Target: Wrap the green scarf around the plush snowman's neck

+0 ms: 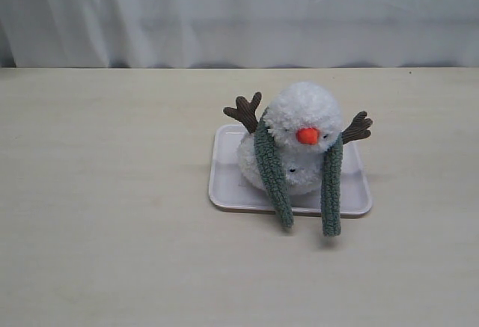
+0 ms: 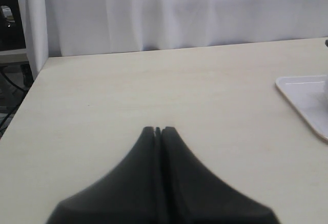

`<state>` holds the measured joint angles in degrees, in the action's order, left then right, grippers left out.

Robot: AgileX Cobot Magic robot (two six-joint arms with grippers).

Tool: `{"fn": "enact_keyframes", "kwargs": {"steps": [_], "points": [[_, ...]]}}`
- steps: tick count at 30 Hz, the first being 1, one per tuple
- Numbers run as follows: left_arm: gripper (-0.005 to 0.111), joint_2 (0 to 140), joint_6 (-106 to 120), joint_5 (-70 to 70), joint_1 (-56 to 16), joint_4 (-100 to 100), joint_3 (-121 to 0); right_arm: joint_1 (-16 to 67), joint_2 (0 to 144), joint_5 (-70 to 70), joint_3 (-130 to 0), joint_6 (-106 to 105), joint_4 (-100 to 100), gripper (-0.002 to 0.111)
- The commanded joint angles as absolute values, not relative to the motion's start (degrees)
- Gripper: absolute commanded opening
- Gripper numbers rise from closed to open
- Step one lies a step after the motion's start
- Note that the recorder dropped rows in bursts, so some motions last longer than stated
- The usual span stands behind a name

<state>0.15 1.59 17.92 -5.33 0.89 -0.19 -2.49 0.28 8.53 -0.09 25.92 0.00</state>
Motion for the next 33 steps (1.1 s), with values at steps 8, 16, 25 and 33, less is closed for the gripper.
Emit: {"fn": "enact_keyframes", "kwargs": {"steps": [8, 16, 25, 33], "points": [[0.0, 0.0, 1.4, 17.5, -5.7, 0.7, 0.0, -2.5, 0.0, 11.3, 0.0, 18.4, -16.3, 0.004], [0.0, 0.0, 1.4, 17.5, -5.7, 0.7, 0.0, -2.5, 0.0, 12.1, 0.0, 18.4, -16.2, 0.004], [0.0, 0.0, 1.4, 17.5, -5.7, 0.7, 0.0, -2.5, 0.0, 12.1, 0.0, 18.4, -11.3, 0.004], [0.0, 0.0, 1.4, 17.5, -5.7, 0.7, 0.0, -2.5, 0.0, 12.1, 0.0, 18.4, -11.3, 0.004]]}}
